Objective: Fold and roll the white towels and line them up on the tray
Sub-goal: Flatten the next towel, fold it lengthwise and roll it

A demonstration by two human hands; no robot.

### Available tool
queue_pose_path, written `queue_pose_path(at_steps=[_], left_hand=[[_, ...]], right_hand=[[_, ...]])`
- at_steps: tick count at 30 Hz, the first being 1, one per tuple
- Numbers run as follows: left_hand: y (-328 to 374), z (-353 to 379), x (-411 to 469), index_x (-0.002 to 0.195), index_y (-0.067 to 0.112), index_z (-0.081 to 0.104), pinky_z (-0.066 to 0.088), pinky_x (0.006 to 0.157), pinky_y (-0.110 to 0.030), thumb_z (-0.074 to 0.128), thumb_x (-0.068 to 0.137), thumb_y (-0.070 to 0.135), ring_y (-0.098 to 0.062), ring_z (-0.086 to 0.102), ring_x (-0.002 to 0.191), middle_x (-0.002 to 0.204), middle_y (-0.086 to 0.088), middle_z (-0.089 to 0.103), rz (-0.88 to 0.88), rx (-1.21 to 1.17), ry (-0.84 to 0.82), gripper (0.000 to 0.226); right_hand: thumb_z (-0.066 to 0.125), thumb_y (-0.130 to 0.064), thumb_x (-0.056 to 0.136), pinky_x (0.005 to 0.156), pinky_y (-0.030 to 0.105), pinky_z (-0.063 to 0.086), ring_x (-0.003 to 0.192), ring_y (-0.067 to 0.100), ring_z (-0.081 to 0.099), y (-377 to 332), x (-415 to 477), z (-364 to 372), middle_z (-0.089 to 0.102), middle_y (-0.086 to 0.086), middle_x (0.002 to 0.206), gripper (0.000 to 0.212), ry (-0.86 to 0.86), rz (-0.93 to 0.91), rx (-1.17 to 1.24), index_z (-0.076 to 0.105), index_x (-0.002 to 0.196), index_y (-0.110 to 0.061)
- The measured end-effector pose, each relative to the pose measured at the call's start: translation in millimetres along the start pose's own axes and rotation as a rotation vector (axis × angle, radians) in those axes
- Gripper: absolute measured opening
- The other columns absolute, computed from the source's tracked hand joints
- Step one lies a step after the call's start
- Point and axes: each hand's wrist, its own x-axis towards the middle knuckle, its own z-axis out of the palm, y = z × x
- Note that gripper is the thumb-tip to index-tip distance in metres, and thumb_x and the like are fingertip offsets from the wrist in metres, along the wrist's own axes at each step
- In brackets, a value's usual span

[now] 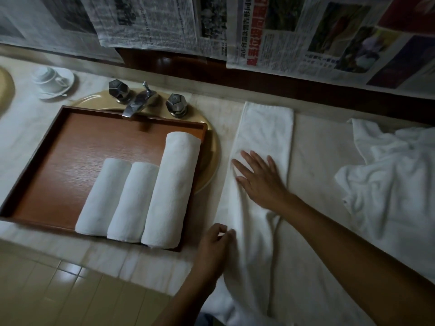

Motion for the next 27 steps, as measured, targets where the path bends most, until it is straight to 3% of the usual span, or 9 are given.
queue_pose_path(at_steps=[5,10,12,15,18,22,23,25,27], left_hand=[[-20,-21,0,0.088,0.013,0.063,0.05,0.064,-0.034,0.065,0.1,0.035,-0.017,0.061,0.071,0.081,-0.005,0.067,0.103,0.25,0.158,0.025],[-23,-23,3,0.086,0.015,0.058,0.036,0.053,-0.016,0.066,0.099,0.033,-0.007,0.055,0.066,0.076,0.003,0.062,0.212,0.48,0.225,0.024],[-21,-24,8,0.089,0.01,0.059,0.034,0.053,-0.016,0.065,0.1,0.032,-0.009,0.055,0.067,0.077,0.001,0.061,0.186,0.487,0.22,0.025],[-19,-27,15,0.091,0.005,0.06,0.048,0.064,-0.035,0.063,0.1,0.032,-0.018,0.058,0.071,0.081,-0.007,0.062,0.107,0.384,0.165,0.029],[-18,-29,13,0.092,0.004,0.059,0.049,0.066,-0.036,0.064,0.1,0.033,-0.021,0.059,0.074,0.084,-0.008,0.063,0.093,0.368,0.144,0.03],[-18,-28,7,0.091,0.008,0.059,0.048,0.067,-0.033,0.065,0.099,0.034,-0.017,0.059,0.074,0.084,-0.007,0.063,0.127,0.37,0.137,0.028],[-16,-28,4,0.092,0.01,0.059,0.048,0.066,-0.031,0.066,0.099,0.035,-0.017,0.059,0.075,0.086,-0.006,0.063,0.125,0.373,0.125,0.027],[-17,-30,-3,0.098,0.015,0.058,0.049,0.067,-0.03,0.069,0.097,0.037,-0.017,0.06,0.081,0.092,-0.004,0.063,0.122,0.406,0.072,0.025],[-19,-36,-11,0.103,0.016,0.056,0.056,0.067,-0.03,0.072,0.096,0.035,-0.017,0.063,0.084,0.096,-0.003,0.062,0.113,0.408,-0.003,0.026]], right_hand=[[0.017,-0.053,0.106,0.121,0.061,0.019,0.158,0.024,0.012,2,0,0,0.015,-0.003,0.171,0.058,-0.024,-0.008,-0.034,0.023,0.161,-0.035],[0.019,-0.052,0.107,0.122,0.062,0.018,0.158,0.024,0.01,1,-1,-5,0.012,-0.002,0.172,0.057,-0.072,-0.011,-0.02,0.021,0.162,-0.035],[0.023,-0.052,0.108,0.123,0.062,0.014,0.159,0.023,0.003,-1,1,-13,0.005,-0.004,0.173,0.057,-0.111,0.002,0.007,0.016,0.163,-0.037],[0.03,-0.051,0.109,0.124,0.061,0.008,0.159,0.026,0.0,-11,-3,-24,0.003,-0.003,0.173,0.059,-0.159,0.06,0.048,0.014,0.164,-0.037],[0.05,-0.044,0.104,0.12,0.056,0.025,0.152,0.032,0.025,-28,-37,-32,0.031,0.008,0.165,0.058,0.04,0.236,0.281,0.036,0.158,-0.028],[0.071,-0.034,0.092,0.09,0.043,0.05,0.11,0.036,0.059,-62,-128,-38,0.064,0.012,0.115,0.036,0.295,0.591,0.46,0.062,0.12,-0.014],[0.072,-0.039,0.091,0.086,0.04,0.051,0.104,0.035,0.062,-70,-151,-41,0.066,0.011,0.107,0.034,0.22,0.679,0.483,0.062,0.11,-0.013],[0.07,-0.053,0.089,0.084,0.034,0.05,0.103,0.028,0.067,-87,-189,-42,0.071,0.003,0.103,0.04,-0.12,0.829,0.558,0.063,0.104,-0.017],[0.071,-0.059,0.087,0.081,0.03,0.051,0.096,0.019,0.069,-105,-220,-34,0.073,-0.004,0.095,0.04,-0.344,0.851,0.633,0.064,0.098,-0.021]])
